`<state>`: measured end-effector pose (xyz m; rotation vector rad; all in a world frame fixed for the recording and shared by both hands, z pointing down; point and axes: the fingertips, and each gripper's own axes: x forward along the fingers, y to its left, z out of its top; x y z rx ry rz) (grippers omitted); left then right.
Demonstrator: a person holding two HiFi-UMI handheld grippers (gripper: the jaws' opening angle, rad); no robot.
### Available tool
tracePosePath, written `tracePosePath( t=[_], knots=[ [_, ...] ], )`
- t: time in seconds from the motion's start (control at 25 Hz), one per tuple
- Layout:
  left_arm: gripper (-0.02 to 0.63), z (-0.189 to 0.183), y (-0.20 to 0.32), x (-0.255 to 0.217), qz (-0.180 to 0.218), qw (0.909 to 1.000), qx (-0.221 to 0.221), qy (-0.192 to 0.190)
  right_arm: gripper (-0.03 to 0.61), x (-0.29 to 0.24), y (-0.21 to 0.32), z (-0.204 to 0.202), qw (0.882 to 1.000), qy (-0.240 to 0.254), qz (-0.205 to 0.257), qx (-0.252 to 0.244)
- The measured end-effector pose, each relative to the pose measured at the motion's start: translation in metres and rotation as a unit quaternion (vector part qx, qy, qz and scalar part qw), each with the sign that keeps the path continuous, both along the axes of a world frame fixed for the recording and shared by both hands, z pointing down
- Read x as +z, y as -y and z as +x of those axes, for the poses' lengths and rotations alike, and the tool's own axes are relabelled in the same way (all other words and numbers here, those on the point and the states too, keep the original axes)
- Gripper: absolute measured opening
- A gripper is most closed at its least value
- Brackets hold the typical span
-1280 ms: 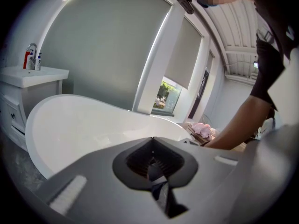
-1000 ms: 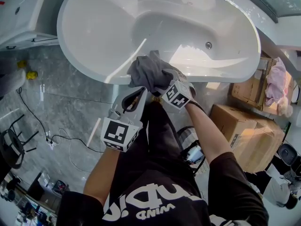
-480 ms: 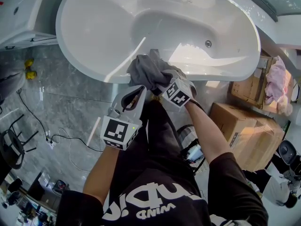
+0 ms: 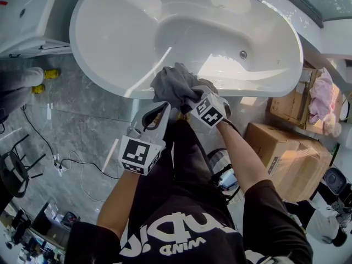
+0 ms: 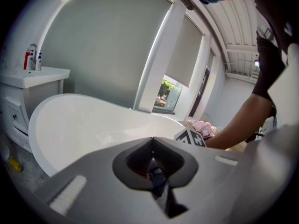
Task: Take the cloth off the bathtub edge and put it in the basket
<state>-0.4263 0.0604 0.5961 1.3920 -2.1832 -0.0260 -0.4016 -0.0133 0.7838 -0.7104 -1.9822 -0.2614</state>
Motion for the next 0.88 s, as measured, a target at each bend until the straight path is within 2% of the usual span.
tracePosePath(
  t=[0.44, 0.88],
  knots=[
    [-0.003, 0.003, -0.008, -0.011, -0.002, 1.0, 0.0, -0.002, 0.109, -0.048, -0.005, 0.006, 0.999, 0.035, -0.017, -0.005],
    [-0.003, 0.003, -0.012, -0.063, 0.008, 0.9998, -0.012, 0.013, 0.109, -0.159, -0.002, 0.009, 0.994, 0.104, -0.034, 0.013]
  ],
)
